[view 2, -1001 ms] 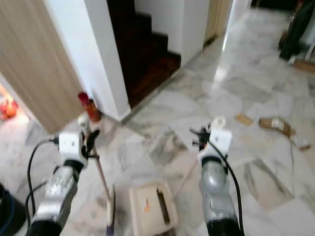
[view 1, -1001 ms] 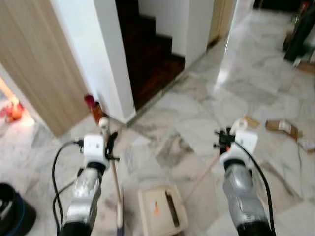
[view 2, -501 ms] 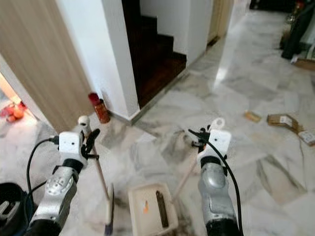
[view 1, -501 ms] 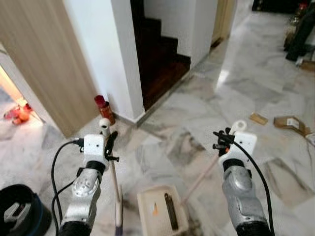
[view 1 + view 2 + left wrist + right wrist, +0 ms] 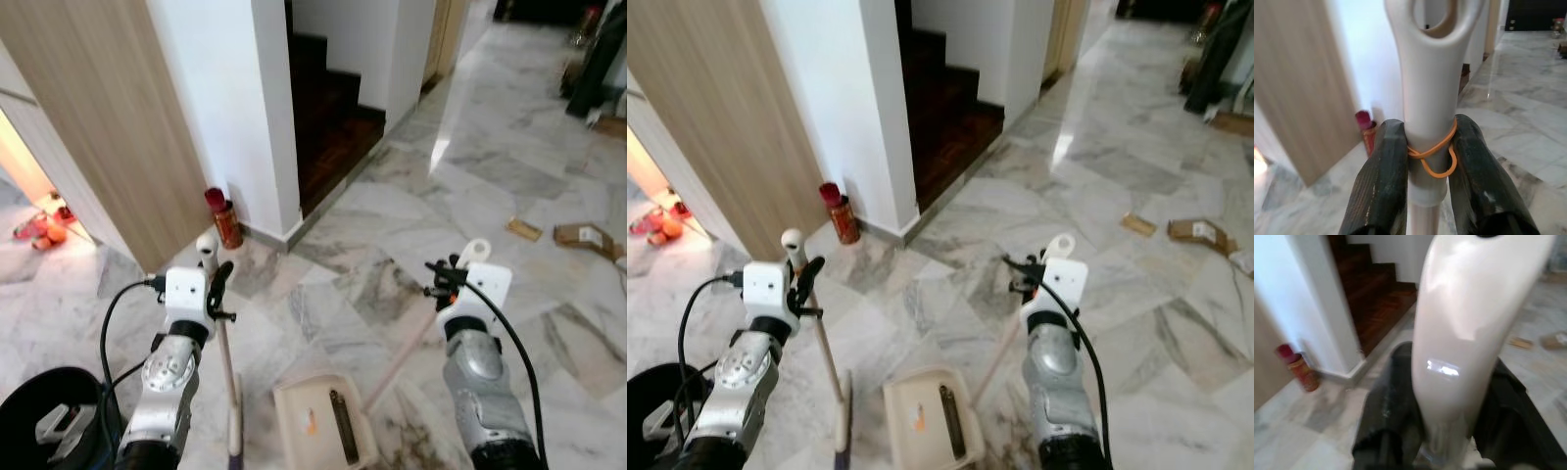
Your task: Sweep floor
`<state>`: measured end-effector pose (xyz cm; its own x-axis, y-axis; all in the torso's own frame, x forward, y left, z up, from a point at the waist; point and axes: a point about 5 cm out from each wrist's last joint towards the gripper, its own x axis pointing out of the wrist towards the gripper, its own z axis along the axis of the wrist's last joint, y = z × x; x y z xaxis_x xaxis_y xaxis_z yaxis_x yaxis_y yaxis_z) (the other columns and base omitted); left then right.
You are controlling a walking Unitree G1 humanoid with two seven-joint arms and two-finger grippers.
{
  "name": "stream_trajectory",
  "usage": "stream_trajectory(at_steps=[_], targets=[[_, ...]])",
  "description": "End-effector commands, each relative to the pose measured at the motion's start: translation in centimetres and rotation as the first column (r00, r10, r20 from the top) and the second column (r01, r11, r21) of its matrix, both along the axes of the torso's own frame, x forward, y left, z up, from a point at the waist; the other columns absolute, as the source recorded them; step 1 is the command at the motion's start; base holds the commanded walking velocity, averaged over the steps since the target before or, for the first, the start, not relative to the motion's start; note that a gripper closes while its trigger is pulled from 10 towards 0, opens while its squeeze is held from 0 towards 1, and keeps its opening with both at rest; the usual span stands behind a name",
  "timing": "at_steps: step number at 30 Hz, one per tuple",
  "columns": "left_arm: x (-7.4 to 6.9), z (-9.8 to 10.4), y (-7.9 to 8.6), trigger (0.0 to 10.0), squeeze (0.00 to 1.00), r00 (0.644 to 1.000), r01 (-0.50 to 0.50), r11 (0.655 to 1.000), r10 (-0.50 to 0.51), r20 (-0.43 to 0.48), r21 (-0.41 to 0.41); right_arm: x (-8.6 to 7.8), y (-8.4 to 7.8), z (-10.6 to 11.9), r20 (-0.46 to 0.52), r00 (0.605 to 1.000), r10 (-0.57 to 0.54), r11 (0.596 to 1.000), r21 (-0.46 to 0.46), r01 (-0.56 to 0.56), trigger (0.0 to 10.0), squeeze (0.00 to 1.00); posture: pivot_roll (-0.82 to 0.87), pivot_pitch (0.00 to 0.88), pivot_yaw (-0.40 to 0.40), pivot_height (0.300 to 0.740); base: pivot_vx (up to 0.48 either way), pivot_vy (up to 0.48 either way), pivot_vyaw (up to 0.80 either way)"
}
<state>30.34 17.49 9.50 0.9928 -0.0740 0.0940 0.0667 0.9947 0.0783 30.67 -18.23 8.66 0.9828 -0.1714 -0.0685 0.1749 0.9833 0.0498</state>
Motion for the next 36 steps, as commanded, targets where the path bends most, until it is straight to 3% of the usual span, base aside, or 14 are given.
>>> stream_trajectory(at_steps=[1,7,36], targets=[[0.3,1.2,0.4,10.0,0.00,0.999,0.004,0.999,-0.006,0.052,0.032,0.6,1.1,1.2,0.055,0.998,0.030,0.999,0.018,-0.031,10.0,0.00,0.06,0.000,0.041,0.740,0.000,0.000,0.00],[0.2,1.1,0.4,10.0,0.00,0.999,0.005,0.999,-0.006,0.050,0.034,0.8,1.4,1.4,0.063,0.996,0.056,0.998,0.003,-0.057,10.0,0.00,0.06,0.000,0.040,0.740,0.000,0.000,0.19],[0.2,0.7,-0.7,10.0,0.00,0.999,0.043,0.998,-0.044,0.032,0.048,0.9,1.9,1.2,0.054,0.995,0.083,0.996,0.004,-0.084,10.0,0.00,0.07,0.000,0.037,0.740,0.000,0.000,0.80]])
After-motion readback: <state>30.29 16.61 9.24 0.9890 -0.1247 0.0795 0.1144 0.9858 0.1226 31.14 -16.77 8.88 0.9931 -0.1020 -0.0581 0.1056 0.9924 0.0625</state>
